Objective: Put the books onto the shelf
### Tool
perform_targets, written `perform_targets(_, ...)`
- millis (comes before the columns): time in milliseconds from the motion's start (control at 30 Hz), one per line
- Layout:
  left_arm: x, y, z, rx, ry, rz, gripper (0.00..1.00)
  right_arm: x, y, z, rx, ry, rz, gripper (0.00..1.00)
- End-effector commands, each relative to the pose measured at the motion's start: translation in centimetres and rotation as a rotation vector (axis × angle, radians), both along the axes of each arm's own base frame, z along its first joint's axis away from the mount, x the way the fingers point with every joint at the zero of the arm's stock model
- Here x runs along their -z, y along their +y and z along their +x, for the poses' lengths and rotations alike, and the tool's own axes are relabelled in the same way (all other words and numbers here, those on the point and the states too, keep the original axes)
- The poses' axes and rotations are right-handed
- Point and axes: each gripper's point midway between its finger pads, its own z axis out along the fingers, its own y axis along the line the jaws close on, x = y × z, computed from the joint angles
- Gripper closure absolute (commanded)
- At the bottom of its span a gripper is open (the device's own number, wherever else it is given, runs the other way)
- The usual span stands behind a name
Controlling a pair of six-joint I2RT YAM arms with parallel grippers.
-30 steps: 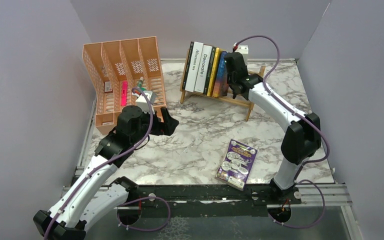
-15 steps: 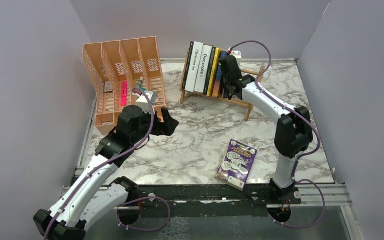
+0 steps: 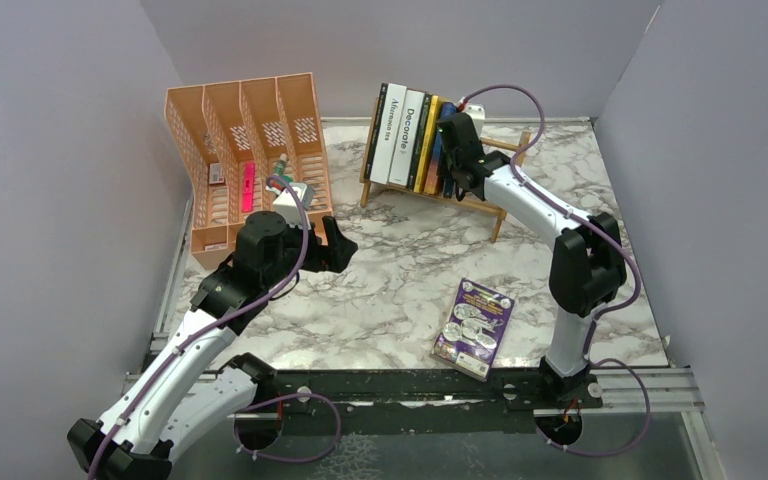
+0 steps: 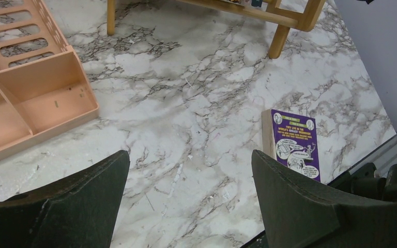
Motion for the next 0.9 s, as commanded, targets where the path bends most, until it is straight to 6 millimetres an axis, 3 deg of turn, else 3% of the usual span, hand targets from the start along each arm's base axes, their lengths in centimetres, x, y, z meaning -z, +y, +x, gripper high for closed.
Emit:
perform_targets(0,0.3,-0.1,-0.2,0.016,0.005,0.007,0.12,-2.3,1.9,-0.2,-0.034,-0.032,0.109,0.54)
perform_targets(67,0.3,-0.1,-0.2,0.018,0.005,0.007,0.12,-3.0,2.2,-0.6,-0.048,-0.035,0.138,0.49)
perform_targets(300,0.3,-0.2,-0.3,0.022,0.005,0.005,0.12,-5.4,2.5,-1.7,-0.077,-0.044,0.188,0.48)
perform_targets(500,0.3,-0.2,-0.4,0.026,0.006,0.002,0.12,-9.1,2.4,-4.3,-0.145,-0.085,0.246,0.49)
perform_targets(667,0.1,-0.5,-0.5,0.042,0.006,-0.008,0.12,-11.6,-0.6,-8.0,-0.120,-0.137,0.232,0.47)
perform_targets(867,-0.2,-2.0,-1.2,0.128,0.014,-0.049,0.10,-11.0,-5.4,-13.3,-0.025,-0.140,0.198,0.31)
